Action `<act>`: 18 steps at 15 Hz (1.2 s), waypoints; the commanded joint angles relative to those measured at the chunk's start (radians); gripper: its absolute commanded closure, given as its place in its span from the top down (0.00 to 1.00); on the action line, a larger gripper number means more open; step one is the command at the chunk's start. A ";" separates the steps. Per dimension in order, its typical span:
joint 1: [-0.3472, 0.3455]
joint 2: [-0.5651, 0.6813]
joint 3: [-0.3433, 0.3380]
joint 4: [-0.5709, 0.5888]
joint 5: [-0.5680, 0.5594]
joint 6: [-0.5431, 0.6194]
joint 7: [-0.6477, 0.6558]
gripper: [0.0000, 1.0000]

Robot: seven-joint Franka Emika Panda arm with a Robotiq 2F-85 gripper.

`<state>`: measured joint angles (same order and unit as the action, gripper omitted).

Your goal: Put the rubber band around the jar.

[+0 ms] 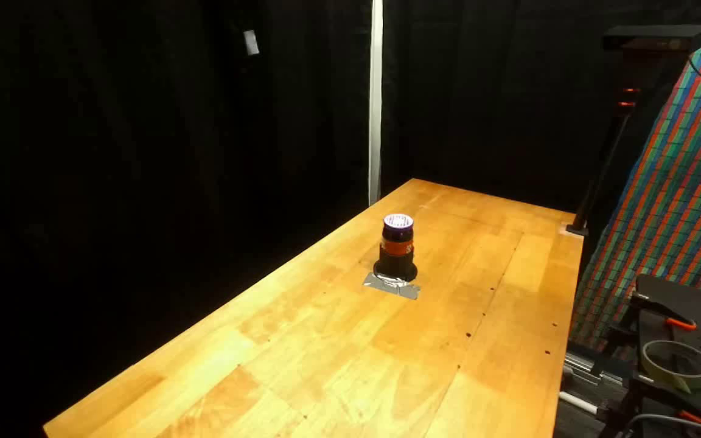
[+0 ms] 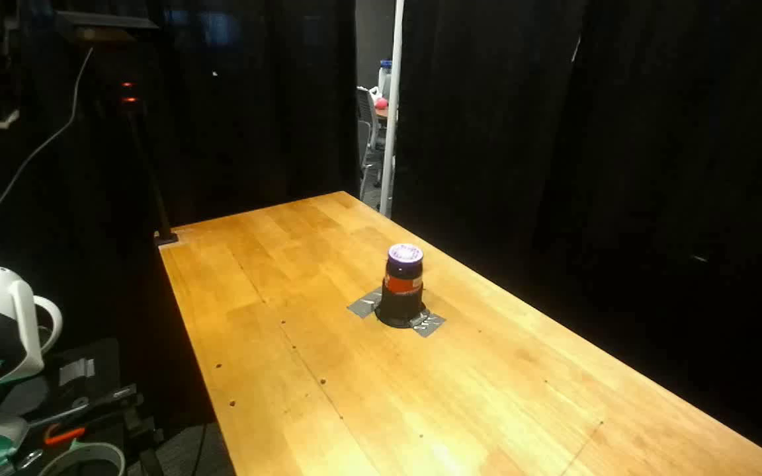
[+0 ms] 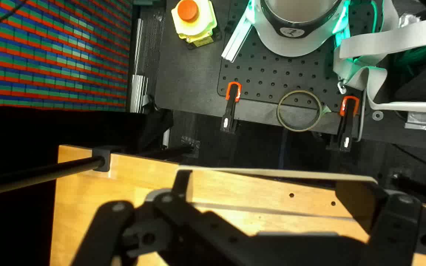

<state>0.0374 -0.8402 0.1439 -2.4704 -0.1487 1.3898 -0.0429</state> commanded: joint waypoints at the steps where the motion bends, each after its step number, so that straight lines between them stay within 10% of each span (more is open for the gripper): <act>1: 0.030 0.004 -0.020 0.005 -0.011 -0.004 0.018 1.00; 14: 0.030 0.000 -0.020 0.007 -0.011 -0.004 0.018 1.00; 18: 0.019 0.162 0.028 0.085 0.028 0.075 0.119 1.00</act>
<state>0.0433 -0.8189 0.1464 -2.4645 -0.1486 1.4101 -0.0176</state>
